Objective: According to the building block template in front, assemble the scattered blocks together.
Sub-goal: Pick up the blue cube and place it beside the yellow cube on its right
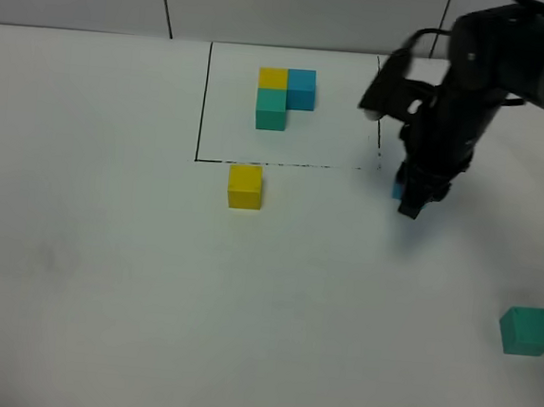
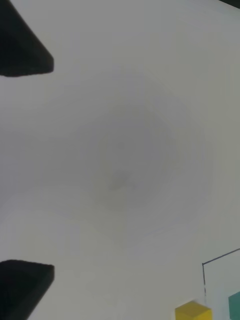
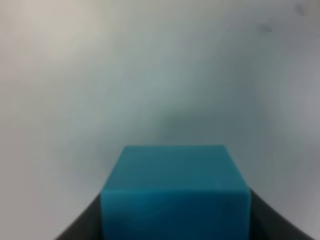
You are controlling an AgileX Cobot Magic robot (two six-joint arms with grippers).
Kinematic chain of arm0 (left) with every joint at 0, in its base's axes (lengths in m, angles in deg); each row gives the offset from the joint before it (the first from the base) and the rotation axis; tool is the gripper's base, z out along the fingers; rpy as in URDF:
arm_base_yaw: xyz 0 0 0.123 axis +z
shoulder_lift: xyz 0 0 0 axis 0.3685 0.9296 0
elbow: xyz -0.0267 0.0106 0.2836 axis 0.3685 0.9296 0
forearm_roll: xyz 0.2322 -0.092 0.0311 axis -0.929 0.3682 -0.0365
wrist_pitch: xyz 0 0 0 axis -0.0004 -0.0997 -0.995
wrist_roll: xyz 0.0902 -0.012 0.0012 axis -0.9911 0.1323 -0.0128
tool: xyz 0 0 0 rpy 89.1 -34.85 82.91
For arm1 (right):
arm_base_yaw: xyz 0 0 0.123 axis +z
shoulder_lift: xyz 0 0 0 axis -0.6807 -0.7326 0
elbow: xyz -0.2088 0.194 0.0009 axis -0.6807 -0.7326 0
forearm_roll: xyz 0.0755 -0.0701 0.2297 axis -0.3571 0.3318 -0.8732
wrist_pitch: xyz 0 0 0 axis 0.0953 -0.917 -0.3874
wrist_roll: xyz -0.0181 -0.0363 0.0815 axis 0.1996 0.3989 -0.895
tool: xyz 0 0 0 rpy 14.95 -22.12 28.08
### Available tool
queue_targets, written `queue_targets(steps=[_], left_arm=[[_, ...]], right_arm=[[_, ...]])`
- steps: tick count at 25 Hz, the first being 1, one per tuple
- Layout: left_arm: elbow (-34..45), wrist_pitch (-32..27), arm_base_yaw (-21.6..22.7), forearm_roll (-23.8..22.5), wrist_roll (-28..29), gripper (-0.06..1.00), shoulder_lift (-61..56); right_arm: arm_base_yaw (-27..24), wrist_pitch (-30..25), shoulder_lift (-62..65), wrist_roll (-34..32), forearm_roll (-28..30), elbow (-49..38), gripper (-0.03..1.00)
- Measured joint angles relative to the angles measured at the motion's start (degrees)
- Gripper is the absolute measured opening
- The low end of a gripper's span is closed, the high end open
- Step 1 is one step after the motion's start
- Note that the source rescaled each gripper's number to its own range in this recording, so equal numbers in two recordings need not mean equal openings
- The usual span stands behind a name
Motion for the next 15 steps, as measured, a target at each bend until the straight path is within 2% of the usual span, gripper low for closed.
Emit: queue_targets(steps=[2, 6, 15], left_arm=[[0.0, 0.0, 0.0, 0.0, 0.0, 0.70, 0.0], [0.0, 0.0, 0.0, 0.0, 0.0, 0.70, 0.0], [0.0, 0.0, 0.0, 0.0, 0.0, 0.68, 0.0]], right_arm=[[3.7, -3.1, -3.2, 4.5, 0.0, 4.0, 0.22], [7.8, -6.2, -10.3, 8.3, 0.1, 13.2, 0.22], [10.7, -10.5, -22.2, 10.7, -1.1, 32.2, 0.22]])
